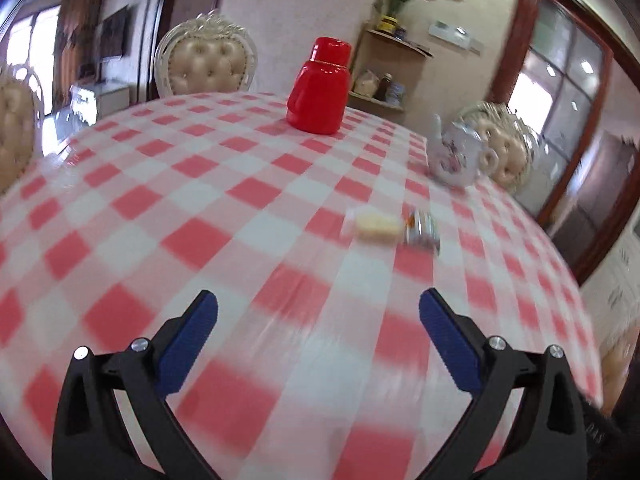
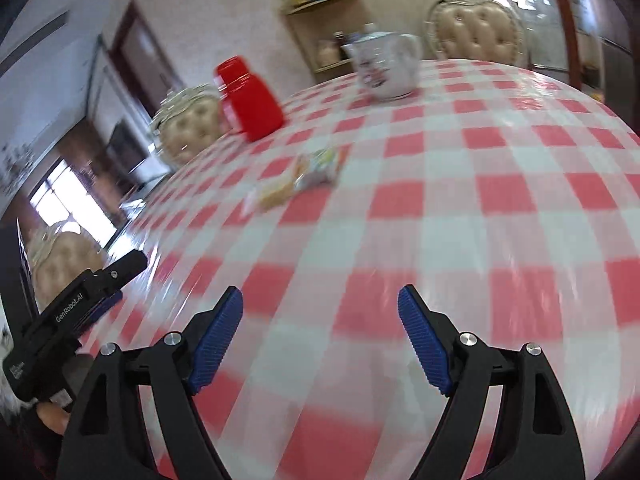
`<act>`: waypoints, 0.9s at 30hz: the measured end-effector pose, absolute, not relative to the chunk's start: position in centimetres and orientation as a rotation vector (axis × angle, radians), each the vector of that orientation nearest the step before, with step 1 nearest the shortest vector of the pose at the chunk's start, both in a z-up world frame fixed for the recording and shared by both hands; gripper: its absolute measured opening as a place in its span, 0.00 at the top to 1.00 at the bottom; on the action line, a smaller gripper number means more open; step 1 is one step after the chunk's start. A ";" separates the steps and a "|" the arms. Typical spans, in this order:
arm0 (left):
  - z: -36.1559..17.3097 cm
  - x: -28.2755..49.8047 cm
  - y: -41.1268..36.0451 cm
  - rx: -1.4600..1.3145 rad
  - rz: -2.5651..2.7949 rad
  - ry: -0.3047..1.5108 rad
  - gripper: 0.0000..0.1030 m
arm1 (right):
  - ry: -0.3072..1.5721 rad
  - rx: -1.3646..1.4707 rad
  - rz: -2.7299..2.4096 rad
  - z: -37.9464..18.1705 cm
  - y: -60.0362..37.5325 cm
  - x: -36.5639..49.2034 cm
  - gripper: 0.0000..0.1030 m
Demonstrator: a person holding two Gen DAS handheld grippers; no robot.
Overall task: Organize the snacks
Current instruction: 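Move both open tools back over the last snacks on the table, then grasp the cake bar bag with the left tool while the right tool grasps the yellow-printed biscuit bag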
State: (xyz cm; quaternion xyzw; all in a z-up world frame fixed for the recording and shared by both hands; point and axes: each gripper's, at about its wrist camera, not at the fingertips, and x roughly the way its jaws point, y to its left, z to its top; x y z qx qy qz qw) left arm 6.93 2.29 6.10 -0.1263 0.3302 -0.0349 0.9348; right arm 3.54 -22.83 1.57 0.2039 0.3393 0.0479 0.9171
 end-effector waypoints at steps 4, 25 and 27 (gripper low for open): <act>4.7 9.5 3.3 -0.443 -0.067 0.580 0.02 | 0.726 0.422 0.059 1.0 -23.3 8.5 0.24; 4.1 9.7 9.3 -0.584 0.057 0.533 0.02 | 0.867 0.138 -0.119 -1.2 -17.7 23.5 0.61; 3.9 9.8 9.3 -0.583 0.054 0.547 0.02 | 0.828 0.156 -0.082 -0.6 -19.2 20.4 0.62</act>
